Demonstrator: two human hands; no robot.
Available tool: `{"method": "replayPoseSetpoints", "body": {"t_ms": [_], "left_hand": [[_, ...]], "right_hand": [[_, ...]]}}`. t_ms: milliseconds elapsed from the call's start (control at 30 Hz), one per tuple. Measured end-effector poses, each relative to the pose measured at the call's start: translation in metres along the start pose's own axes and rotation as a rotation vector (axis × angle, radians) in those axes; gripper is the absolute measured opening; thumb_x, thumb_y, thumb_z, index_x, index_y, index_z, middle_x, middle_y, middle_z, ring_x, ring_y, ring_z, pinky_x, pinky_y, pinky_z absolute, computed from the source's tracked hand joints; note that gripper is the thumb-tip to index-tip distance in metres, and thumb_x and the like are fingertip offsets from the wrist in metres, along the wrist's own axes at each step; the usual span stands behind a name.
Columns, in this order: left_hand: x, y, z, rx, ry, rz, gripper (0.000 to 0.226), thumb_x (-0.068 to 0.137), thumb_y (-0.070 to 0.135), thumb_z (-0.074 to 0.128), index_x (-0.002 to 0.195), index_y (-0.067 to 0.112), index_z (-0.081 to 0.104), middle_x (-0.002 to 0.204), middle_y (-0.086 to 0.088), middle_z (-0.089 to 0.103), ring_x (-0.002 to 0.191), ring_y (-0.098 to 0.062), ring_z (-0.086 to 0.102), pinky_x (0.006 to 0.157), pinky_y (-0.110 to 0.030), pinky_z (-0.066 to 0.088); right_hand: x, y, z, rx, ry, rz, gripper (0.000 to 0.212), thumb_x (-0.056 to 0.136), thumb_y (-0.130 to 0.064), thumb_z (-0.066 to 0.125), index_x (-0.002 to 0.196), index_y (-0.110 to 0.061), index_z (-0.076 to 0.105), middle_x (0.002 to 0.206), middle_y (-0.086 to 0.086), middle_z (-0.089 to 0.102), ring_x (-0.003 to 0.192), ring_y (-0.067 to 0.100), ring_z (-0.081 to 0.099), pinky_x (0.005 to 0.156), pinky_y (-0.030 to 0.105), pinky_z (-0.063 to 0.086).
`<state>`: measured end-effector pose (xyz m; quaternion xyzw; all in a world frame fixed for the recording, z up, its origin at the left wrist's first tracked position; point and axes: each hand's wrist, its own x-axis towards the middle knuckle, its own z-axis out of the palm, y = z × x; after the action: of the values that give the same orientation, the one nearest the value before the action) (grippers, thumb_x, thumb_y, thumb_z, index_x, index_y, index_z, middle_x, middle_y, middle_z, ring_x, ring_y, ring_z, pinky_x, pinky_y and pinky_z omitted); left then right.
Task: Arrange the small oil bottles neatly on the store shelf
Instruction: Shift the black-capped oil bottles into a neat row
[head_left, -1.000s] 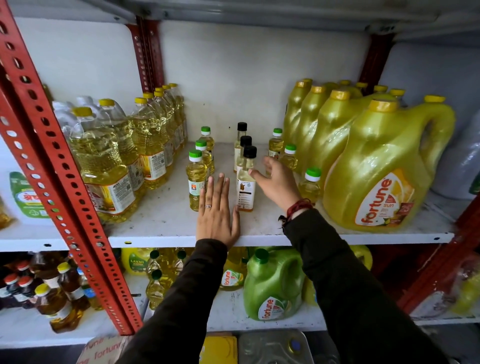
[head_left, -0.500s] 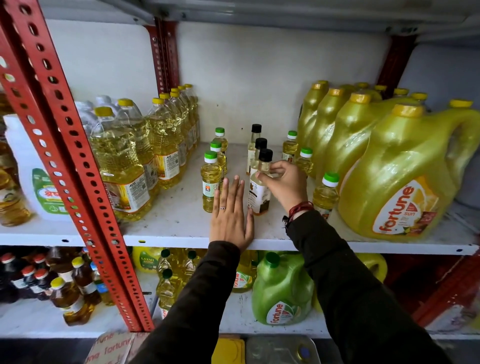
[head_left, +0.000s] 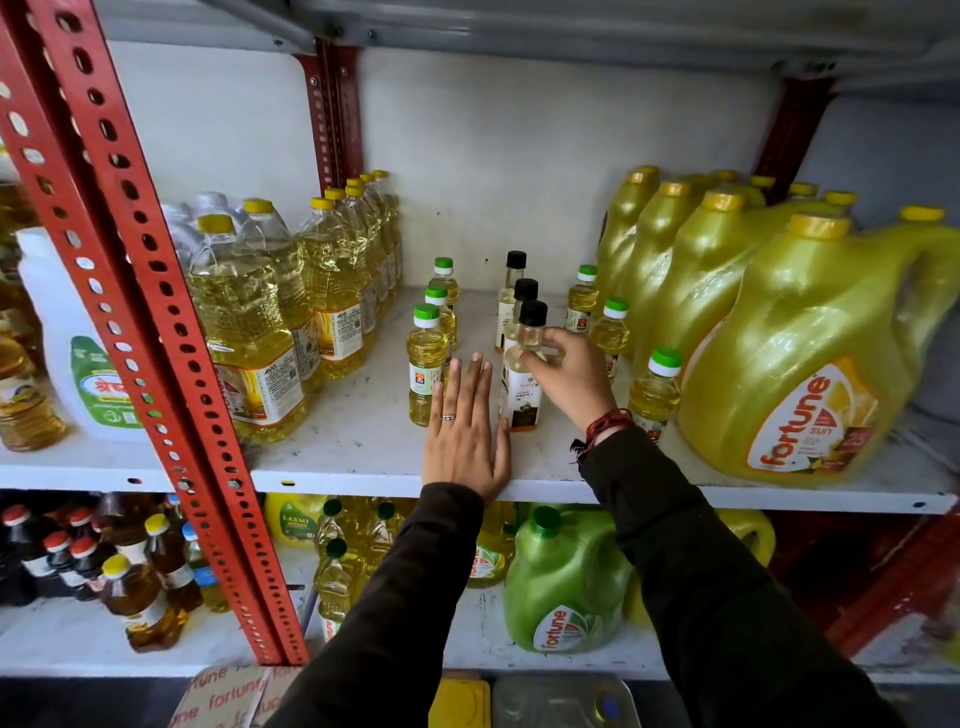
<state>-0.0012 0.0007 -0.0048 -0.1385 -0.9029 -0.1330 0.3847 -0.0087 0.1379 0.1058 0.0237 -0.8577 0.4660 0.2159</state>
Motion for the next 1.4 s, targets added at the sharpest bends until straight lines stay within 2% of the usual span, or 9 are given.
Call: {"method": "replayPoseSetpoints", "body": {"t_ms": [100, 200, 267, 400, 533, 633, 800, 1067, 1400], "left_hand": [[0.000, 0.000, 0.000, -0.011, 0.002, -0.001, 0.070, 0.099, 0.036, 0.031, 0.160, 0.003, 0.025, 0.169, -0.014, 0.015, 0.158, -0.029, 0.007, 0.128, -0.048, 0.009], [0.000, 0.001, 0.000, -0.030, 0.011, -0.002, 0.070, 0.097, 0.033, 0.031, 0.160, 0.003, 0.024, 0.169, -0.013, 0.015, 0.158, -0.029, 0.005, 0.128, -0.047, 0.007], [0.000, 0.000, 0.000, -0.038, 0.014, -0.003, 0.070, 0.097, 0.031, 0.031, 0.160, 0.004, 0.023, 0.170, -0.012, 0.014, 0.158, -0.029, 0.004, 0.129, -0.047, 0.006], [0.001, 0.000, 0.000, -0.053, 0.015, -0.008, 0.070, 0.097, 0.031, 0.033, 0.161, 0.004, 0.023, 0.170, -0.012, 0.013, 0.158, -0.029, 0.003, 0.129, -0.046, 0.004], [0.000, 0.000, 0.000, -0.047, 0.005, -0.014, 0.070, 0.097, 0.031, 0.033, 0.161, 0.004, 0.023, 0.170, -0.012, 0.012, 0.158, -0.028, 0.003, 0.129, -0.044, 0.001], [0.001, 0.000, 0.000, -0.050, 0.007, -0.017, 0.070, 0.096, 0.030, 0.032, 0.160, 0.003, 0.024, 0.170, -0.013, 0.014, 0.158, -0.029, 0.004, 0.129, -0.045, 0.003], [0.000, 0.001, 0.001, -0.045, 0.007, -0.022, 0.071, 0.096, 0.028, 0.037, 0.161, 0.003, 0.023, 0.170, -0.013, 0.013, 0.158, -0.029, 0.005, 0.129, -0.047, 0.006], [0.001, 0.001, 0.001, -0.043, 0.015, -0.028, 0.071, 0.095, 0.030, 0.034, 0.161, 0.004, 0.023, 0.170, -0.013, 0.015, 0.158, -0.028, 0.005, 0.129, -0.045, 0.004], [0.000, 0.001, 0.003, -0.037, 0.004, -0.030, 0.071, 0.096, 0.031, 0.032, 0.161, 0.004, 0.021, 0.170, -0.013, 0.013, 0.158, -0.027, 0.003, 0.129, -0.045, 0.003]], "right_hand": [[-0.001, -0.001, -0.001, 0.004, 0.010, -0.028, 0.026, 0.084, -0.026, 0.074, 0.106, -0.012, 0.075, 0.107, 0.004, 0.077, 0.101, 0.019, 0.071, 0.095, 0.043, 0.056], [-0.001, -0.004, -0.002, -0.063, 0.011, -0.058, 0.021, 0.086, -0.026, 0.072, 0.101, -0.012, 0.075, 0.105, 0.005, 0.077, 0.090, 0.021, 0.072, 0.085, 0.033, 0.056], [0.000, -0.005, -0.002, -0.104, 0.011, -0.066, 0.020, 0.087, -0.025, 0.071, 0.101, -0.011, 0.075, 0.106, 0.008, 0.077, 0.089, 0.025, 0.072, 0.078, 0.026, 0.050], [-0.004, -0.005, -0.003, -0.151, 0.025, -0.083, 0.021, 0.089, -0.026, 0.069, 0.102, -0.010, 0.075, 0.109, 0.010, 0.075, 0.088, 0.029, 0.071, 0.074, 0.023, 0.043], [-0.014, -0.005, -0.006, -0.173, 0.036, -0.108, 0.024, 0.089, -0.029, 0.068, 0.102, -0.011, 0.075, 0.107, 0.009, 0.076, 0.084, 0.027, 0.071, 0.074, 0.026, 0.049], [-0.023, -0.005, -0.009, -0.175, 0.033, -0.120, 0.025, 0.089, -0.033, 0.066, 0.104, -0.015, 0.075, 0.102, 0.006, 0.078, 0.085, 0.025, 0.072, 0.081, 0.039, 0.059], [-0.039, -0.005, -0.015, -0.179, 0.053, -0.145, 0.026, 0.089, -0.034, 0.066, 0.101, -0.013, 0.075, 0.094, 0.010, 0.078, 0.080, 0.028, 0.072, 0.076, 0.045, 0.059], [-0.055, -0.011, -0.023, -0.179, 0.043, -0.153, 0.027, 0.089, -0.034, 0.066, 0.101, -0.012, 0.075, 0.092, 0.008, 0.077, 0.077, 0.027, 0.072, 0.075, 0.045, 0.059], [-0.064, -0.017, -0.028, -0.182, 0.039, -0.115, 0.026, 0.089, -0.033, 0.067, 0.103, -0.012, 0.074, 0.101, 0.007, 0.077, 0.088, 0.025, 0.072, 0.081, 0.043, 0.060]]}}
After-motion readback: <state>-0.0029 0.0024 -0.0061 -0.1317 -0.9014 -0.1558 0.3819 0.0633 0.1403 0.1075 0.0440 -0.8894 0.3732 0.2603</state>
